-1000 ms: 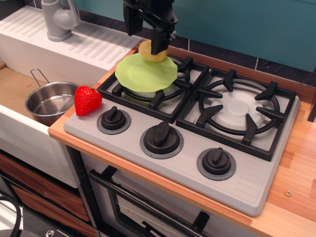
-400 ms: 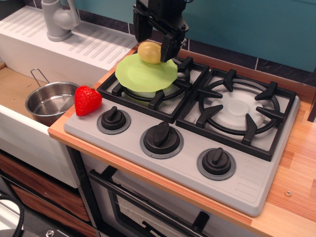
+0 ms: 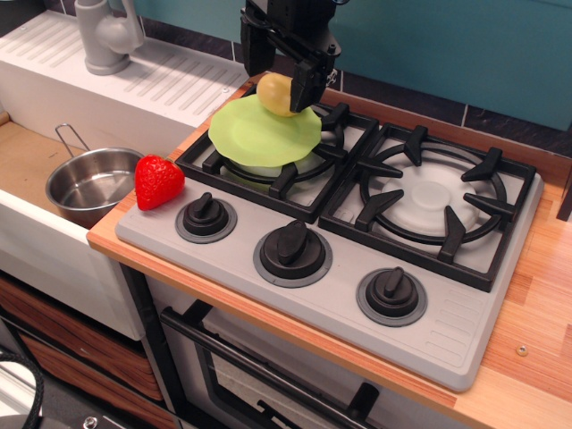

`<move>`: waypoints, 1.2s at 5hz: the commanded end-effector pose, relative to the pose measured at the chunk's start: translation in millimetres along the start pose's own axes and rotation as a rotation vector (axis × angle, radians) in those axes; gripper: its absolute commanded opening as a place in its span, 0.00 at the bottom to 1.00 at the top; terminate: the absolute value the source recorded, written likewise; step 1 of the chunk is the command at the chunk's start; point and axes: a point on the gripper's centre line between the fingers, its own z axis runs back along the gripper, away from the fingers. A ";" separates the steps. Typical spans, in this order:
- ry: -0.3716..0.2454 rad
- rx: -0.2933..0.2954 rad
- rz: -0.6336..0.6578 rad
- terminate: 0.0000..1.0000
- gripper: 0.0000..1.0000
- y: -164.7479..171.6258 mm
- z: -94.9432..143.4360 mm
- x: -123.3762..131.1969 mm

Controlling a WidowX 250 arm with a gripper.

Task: Put potato on plate and strawberry in pot or pan in sink

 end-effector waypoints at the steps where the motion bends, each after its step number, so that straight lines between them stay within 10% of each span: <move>1: -0.038 0.011 -0.033 0.00 1.00 25.1 44.2 -22.2; 4: -0.115 0.041 -0.144 0.00 1.00 68.2 43.1 -93.7; 6: -0.011 0.121 0.102 0.00 1.00 62.8 34.9 -118.2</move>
